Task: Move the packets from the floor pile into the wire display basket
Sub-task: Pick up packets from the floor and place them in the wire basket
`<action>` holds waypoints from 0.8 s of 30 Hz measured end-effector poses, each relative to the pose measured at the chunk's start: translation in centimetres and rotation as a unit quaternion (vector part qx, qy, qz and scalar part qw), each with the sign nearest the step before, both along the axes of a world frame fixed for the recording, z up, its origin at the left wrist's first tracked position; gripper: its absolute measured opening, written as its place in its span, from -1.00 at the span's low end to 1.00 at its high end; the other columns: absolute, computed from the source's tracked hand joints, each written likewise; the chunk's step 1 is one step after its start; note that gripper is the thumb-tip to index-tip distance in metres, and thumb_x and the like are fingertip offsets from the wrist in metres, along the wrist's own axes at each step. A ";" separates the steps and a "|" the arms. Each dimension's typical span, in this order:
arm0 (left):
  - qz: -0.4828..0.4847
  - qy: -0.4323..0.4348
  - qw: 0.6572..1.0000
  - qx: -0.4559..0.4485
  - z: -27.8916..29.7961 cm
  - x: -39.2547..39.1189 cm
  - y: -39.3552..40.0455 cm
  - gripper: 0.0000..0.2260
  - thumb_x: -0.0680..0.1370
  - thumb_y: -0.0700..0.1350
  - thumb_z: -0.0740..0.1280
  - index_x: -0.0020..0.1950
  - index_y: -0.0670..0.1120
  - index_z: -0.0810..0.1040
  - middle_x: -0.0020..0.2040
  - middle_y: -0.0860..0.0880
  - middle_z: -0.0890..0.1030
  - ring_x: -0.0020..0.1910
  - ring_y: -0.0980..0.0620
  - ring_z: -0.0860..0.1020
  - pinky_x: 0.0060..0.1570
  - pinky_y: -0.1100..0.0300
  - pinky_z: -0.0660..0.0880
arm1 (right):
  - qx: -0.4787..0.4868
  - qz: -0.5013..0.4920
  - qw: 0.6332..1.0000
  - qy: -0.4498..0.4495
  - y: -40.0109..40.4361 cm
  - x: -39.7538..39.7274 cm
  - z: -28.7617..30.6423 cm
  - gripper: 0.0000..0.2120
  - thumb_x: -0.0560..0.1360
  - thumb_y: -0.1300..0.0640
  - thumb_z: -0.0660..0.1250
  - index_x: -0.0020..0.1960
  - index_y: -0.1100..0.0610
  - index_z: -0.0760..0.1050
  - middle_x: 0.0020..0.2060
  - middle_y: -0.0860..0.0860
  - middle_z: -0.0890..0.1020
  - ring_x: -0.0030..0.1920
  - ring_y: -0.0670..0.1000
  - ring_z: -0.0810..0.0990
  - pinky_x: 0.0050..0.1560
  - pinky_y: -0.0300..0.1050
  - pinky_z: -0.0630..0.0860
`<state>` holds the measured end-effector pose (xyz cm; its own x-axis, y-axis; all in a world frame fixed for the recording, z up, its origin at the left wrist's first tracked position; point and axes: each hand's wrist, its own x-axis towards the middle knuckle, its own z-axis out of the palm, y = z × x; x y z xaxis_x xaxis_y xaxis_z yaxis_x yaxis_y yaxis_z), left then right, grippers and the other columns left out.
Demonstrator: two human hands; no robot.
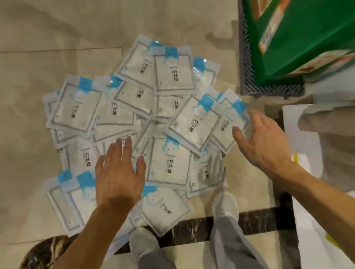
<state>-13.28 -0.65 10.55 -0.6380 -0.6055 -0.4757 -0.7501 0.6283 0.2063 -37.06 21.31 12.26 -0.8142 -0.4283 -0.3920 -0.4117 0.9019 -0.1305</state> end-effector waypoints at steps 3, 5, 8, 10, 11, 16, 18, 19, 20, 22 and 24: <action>-0.008 0.007 1.000 -0.007 -8.5 -0.3 0.1 -0.43 0.69 0.14 -0.03 0.66 -0.08 0.13 0.65 -0.12 0.16 0.63 -0.11 0.13 0.60 -0.11 0.05 | -0.002 -0.018 1.000 0.004 -0.2 -0.5 -8.6 -0.35 0.64 -0.18 0.20 0.57 0.21 0.25 0.44 0.19 0.47 0.40 0.27 0.44 0.41 0.20 0.39; -0.010 0.003 1.000 -0.001 -13.8 -0.2 0.3 -0.42 0.70 0.16 -0.01 0.67 -0.07 0.11 0.66 -0.11 0.13 0.64 -0.08 0.10 0.61 -0.11 0.03 | 0.003 -0.034 0.999 -0.005 -0.4 -0.7 -13.9 -0.32 0.65 -0.22 0.15 0.59 0.21 0.21 0.48 0.20 0.42 0.45 0.27 0.39 0.44 0.22 0.36; -0.022 -0.012 1.000 -0.006 -21.0 0.1 0.7 -0.38 0.69 0.20 0.00 0.68 -0.07 0.07 0.68 -0.10 0.08 0.65 -0.06 0.05 0.61 -0.11 0.00 | -0.002 -0.054 0.998 -0.019 -0.6 -0.9 -20.9 -0.24 0.64 -0.26 0.13 0.60 0.27 0.16 0.54 0.28 0.32 0.52 0.29 0.30 0.52 0.22 0.25; -0.028 -0.002 0.999 -0.024 -25.2 0.5 0.9 -0.30 0.65 0.30 -0.05 0.67 -0.11 0.10 0.67 -0.13 0.10 0.65 -0.09 0.07 0.60 -0.14 0.05 | -0.017 -0.084 0.996 -0.029 -1.0 -0.8 -25.1 -0.14 0.60 -0.35 0.12 0.58 0.33 0.14 0.53 0.34 0.28 0.52 0.34 0.28 0.52 0.27 0.25; -0.038 0.002 0.999 -0.036 -27.0 0.9 0.9 -0.24 0.62 0.35 -0.08 0.67 -0.13 0.08 0.67 -0.14 0.09 0.65 -0.11 0.06 0.60 -0.16 0.05 | -0.023 -0.105 0.994 -0.035 -1.3 -0.8 -26.9 -0.07 0.58 -0.41 0.10 0.59 0.34 0.11 0.55 0.35 0.23 0.53 0.34 0.25 0.53 0.28 0.22; -0.098 0.033 0.986 -0.130 -33.0 2.2 1.8 -0.12 0.62 0.42 -0.03 0.64 -0.27 0.06 0.64 -0.31 0.10 0.64 -0.25 0.06 0.55 -0.32 0.04 | -0.058 -0.233 0.964 -0.119 -2.5 -0.5 -32.8 0.16 0.48 -0.56 0.09 0.66 0.28 -0.21 0.65 0.17 -0.24 0.66 0.17 -0.18 0.63 0.16 -0.21; -0.085 0.064 0.985 -0.138 -33.9 2.2 1.9 -0.15 0.62 0.41 0.03 0.58 -0.30 0.19 0.62 -0.33 0.14 0.63 -0.27 0.10 0.52 -0.37 0.05 | -0.095 -0.262 0.954 -0.114 -2.4 -0.8 -34.0 0.11 0.50 -0.50 0.17 0.67 0.25 -0.17 0.66 0.13 -0.25 0.66 0.15 -0.19 0.63 0.15 -0.24; -0.080 0.078 0.984 -0.138 -34.3 2.2 1.9 -0.19 0.62 0.40 0.06 0.52 -0.29 0.25 0.61 -0.34 0.15 0.62 -0.28 0.11 0.52 -0.38 0.05 | -0.110 -0.277 0.948 -0.109 -2.2 -0.9 -34.4 0.07 0.52 -0.46 0.23 0.67 0.24 -0.11 0.66 0.12 -0.22 0.66 0.15 -0.15 0.63 0.15 -0.21; -0.077 0.091 0.983 -0.139 -34.5 2.2 1.9 -0.25 0.62 0.39 0.09 0.44 -0.27 0.31 0.61 -0.34 0.16 0.62 -0.28 0.11 0.51 -0.39 0.05 | -0.128 -0.287 0.944 -0.100 -2.2 -0.9 -34.6 0.03 0.51 -0.42 0.29 0.66 0.23 -0.01 0.67 0.11 -0.16 0.66 0.16 -0.09 0.63 0.16 -0.14; -0.080 0.111 0.980 -0.142 -34.7 2.3 2.0 -0.35 0.63 0.37 0.11 0.27 -0.23 0.37 0.59 -0.36 0.19 0.62 -0.29 0.13 0.49 -0.40 0.08 | -0.173 -0.314 0.930 -0.077 -2.3 -1.1 -35.0 -0.02 0.44 -0.39 0.38 0.57 0.26 0.22 0.65 0.11 0.05 0.63 0.15 0.11 0.60 0.21 0.04; -0.080 0.128 0.979 -0.134 -34.7 2.3 2.2 -0.36 0.63 0.37 0.11 0.20 -0.24 0.42 0.58 -0.37 0.22 0.61 -0.30 0.16 0.50 -0.40 0.06 | -0.218 -0.344 0.912 -0.050 -2.9 -1.1 -34.7 -0.07 0.33 -0.34 0.44 0.44 0.29 0.36 0.52 0.11 0.29 0.52 0.13 0.31 0.54 0.22 0.20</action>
<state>-10.99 1.54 -24.15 -0.8120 -0.5702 -0.1249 -0.5836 0.7904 0.1861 -38.14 18.42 -22.42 -0.9189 0.0378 -0.3926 0.2655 0.7953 -0.5449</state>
